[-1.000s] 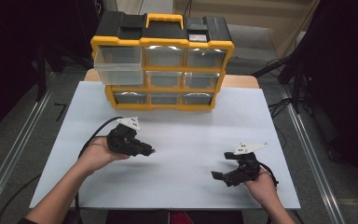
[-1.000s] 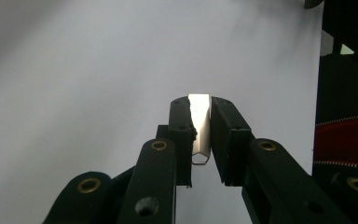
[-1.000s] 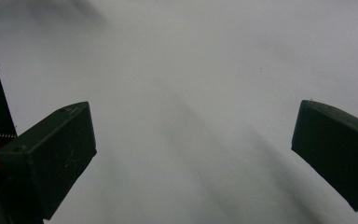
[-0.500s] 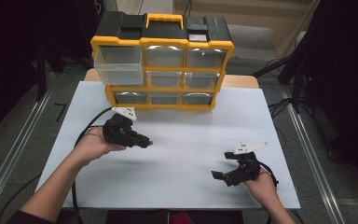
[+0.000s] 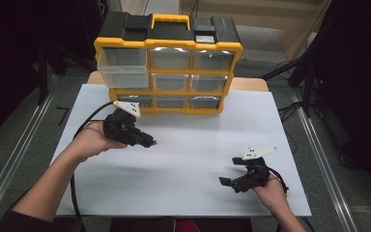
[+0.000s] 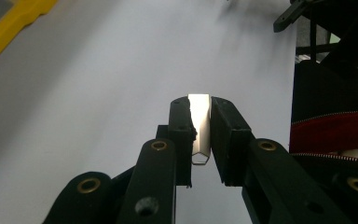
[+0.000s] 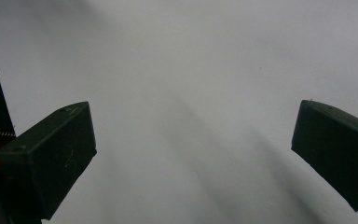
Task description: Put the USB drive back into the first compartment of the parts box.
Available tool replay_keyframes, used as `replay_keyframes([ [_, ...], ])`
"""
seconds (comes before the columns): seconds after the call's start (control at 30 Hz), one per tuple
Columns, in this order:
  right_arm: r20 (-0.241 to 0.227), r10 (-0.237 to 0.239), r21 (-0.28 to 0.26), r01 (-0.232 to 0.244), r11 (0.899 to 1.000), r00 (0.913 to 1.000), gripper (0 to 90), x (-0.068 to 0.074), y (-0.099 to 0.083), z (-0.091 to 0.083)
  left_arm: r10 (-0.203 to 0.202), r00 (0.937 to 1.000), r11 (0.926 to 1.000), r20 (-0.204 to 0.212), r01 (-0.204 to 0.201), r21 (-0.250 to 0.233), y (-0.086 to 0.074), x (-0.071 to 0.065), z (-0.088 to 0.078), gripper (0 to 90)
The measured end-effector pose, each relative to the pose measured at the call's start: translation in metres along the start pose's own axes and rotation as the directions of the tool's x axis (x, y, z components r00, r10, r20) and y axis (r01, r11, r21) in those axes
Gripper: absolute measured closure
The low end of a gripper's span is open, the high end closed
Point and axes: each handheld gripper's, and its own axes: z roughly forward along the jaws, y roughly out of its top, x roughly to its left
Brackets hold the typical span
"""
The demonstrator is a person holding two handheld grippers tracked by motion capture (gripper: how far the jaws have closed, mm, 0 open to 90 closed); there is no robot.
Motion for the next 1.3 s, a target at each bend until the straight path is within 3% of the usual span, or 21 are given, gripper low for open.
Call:
replay_keyframes([
  [0.5, -0.004, 0.006, -0.005, -0.006, 1.000, 1.0000, 0.0, -0.001, 0.000, -0.001, 0.048, 0.9988, 0.9986, 0.000, -0.048, 0.020, 0.020, 0.001, -0.020, 79.6],
  [0.73, -0.006, 0.009, -0.006, -0.009, 1.000, 0.9999, 0.0, -0.001, 0.000, -0.002, 0.028, 0.9995, 0.9995, 0.011, -0.028, 0.012, 0.024, 0.005, -0.030, 79.6],
  [1.3, -0.006, 0.005, -0.007, -0.005, 1.000, 1.0000, 0.0, -0.001, 0.000, -0.001, 0.063, 0.9978, 0.9972, -0.018, -0.062, 0.042, 0.039, 0.003, -0.049, 79.6],
])
